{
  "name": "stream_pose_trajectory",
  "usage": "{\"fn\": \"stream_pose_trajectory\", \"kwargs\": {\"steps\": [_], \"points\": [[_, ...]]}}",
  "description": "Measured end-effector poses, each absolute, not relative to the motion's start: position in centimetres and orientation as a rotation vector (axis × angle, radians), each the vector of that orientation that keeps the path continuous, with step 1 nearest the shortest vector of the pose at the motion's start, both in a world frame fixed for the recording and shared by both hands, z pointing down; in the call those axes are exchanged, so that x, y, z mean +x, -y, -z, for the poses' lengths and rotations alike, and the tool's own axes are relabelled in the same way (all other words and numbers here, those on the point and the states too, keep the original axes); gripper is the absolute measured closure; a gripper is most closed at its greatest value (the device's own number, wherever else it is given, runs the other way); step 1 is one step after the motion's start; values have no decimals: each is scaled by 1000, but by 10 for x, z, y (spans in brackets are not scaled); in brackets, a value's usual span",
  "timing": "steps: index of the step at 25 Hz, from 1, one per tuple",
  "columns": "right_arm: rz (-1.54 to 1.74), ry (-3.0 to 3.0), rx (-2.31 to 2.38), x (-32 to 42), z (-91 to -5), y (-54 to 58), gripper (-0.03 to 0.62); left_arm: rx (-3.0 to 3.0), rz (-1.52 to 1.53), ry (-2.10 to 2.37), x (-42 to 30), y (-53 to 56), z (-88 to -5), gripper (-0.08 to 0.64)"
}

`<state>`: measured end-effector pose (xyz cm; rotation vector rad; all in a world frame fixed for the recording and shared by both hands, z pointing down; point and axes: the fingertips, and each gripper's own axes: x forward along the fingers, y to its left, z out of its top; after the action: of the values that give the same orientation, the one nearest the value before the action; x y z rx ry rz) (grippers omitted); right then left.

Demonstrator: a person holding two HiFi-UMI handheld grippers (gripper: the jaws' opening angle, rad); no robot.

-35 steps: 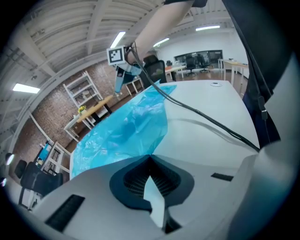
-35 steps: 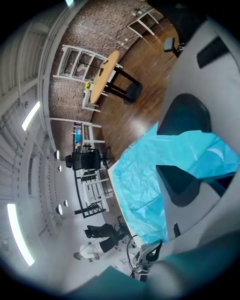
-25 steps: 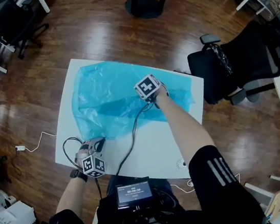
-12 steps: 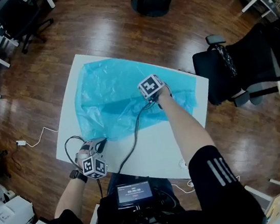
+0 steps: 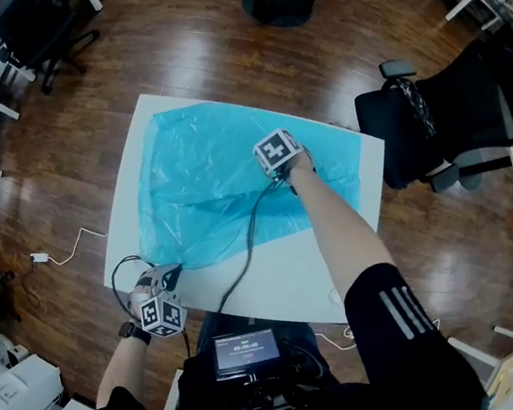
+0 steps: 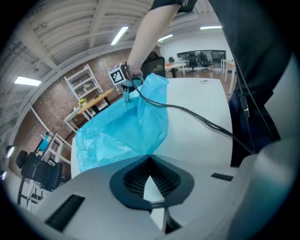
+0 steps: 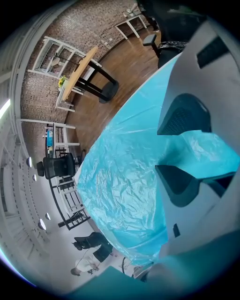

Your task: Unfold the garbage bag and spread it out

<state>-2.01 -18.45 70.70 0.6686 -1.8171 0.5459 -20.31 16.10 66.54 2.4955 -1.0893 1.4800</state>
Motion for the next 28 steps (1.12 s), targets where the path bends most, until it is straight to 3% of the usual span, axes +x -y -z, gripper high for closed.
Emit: {"fn": "stream_pose_trajectory", "kwargs": {"steps": [13, 15, 28], "points": [[-549, 1806, 687, -17, -706, 188, 347, 2402, -1427, 1135, -223, -180, -669, 552], [-543, 1812, 683, -17, -706, 189, 347, 2393, -1399, 1151, -224, -179, -664, 518], [-571, 1867, 683, -23, -702, 187, 347, 2506, -1162, 1232, -214, -185, -581, 500]]}}
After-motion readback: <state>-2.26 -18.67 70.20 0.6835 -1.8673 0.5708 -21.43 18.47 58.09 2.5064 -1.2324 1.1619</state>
